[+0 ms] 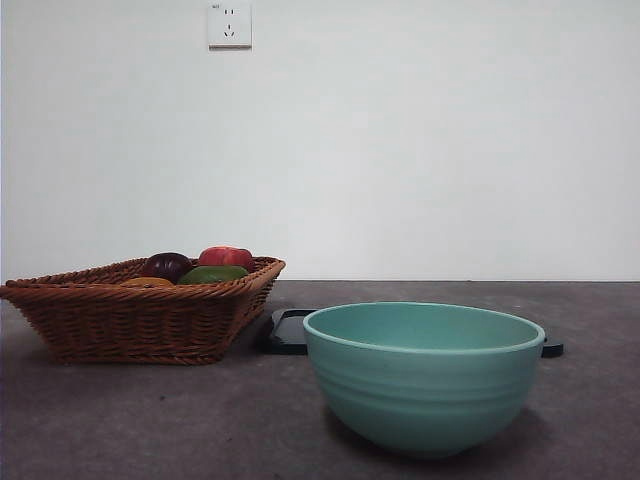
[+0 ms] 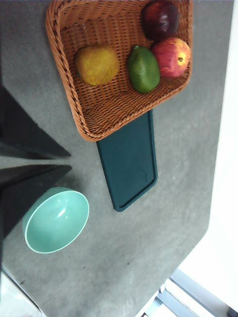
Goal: Pick up the wifruite, put it on the bowl, pick up the plate, put it on desk
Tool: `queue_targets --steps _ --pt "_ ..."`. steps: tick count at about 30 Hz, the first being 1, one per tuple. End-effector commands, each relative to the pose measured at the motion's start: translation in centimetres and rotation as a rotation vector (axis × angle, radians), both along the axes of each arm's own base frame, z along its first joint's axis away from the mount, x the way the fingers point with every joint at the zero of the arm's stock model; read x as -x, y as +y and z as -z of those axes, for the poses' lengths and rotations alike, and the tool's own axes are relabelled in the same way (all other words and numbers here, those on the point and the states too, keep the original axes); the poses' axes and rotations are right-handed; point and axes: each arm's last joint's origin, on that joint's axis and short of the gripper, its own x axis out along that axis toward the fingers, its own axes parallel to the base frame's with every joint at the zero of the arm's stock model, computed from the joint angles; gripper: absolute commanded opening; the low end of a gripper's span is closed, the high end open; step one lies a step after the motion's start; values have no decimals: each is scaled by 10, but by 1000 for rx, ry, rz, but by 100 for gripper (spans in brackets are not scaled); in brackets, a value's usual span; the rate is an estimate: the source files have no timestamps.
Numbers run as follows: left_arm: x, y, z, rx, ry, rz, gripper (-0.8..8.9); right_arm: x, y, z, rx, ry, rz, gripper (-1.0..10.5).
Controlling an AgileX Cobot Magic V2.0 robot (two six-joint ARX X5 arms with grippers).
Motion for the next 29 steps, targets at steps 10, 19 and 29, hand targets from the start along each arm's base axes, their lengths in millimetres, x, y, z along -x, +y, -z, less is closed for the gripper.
queue_targets --steps 10,19,29 --pt "-32 -14 -23 -40 152 80 16 0 1 -8 6 -62 -29 10" --pt "-36 -15 -21 -67 162 90 60 0 0 -7 12 -59 -17 11" --pt "-36 -15 -21 -64 155 90 629 0 0 -7 12 -60 -16 567"
